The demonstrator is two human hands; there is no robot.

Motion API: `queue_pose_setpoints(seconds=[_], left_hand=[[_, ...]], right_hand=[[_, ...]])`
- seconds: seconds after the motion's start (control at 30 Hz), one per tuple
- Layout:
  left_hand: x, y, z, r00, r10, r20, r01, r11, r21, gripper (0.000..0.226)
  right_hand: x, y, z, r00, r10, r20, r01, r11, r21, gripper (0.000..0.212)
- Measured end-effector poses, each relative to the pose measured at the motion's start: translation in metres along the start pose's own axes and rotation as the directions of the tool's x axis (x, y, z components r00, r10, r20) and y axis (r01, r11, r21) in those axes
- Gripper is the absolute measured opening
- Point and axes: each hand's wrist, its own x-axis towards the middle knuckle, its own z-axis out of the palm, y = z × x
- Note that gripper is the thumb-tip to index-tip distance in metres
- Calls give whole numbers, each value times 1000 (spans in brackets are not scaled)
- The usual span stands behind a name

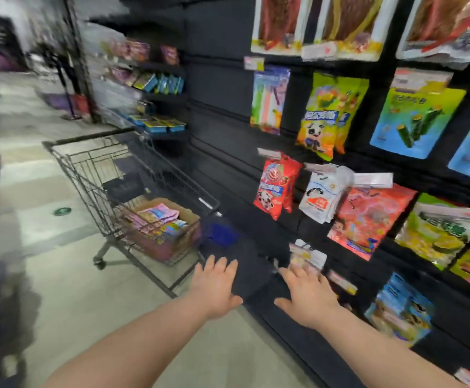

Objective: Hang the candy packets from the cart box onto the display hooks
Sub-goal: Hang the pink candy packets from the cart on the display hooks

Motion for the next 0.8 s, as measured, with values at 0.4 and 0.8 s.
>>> queue_pose_setpoints(seconds=[0.4, 0.8], left_hand=[[-10, -229, -9, 969, -248, -19, 247, 969, -28, 85], [61, -332, -21, 925, -380, 15, 380, 925, -14, 83]], right_hand=[[125, -202, -13, 972, -220, 79, 218, 976, 28, 68], [273, -285, -25, 926, -366, 95, 367, 930, 9, 65]])
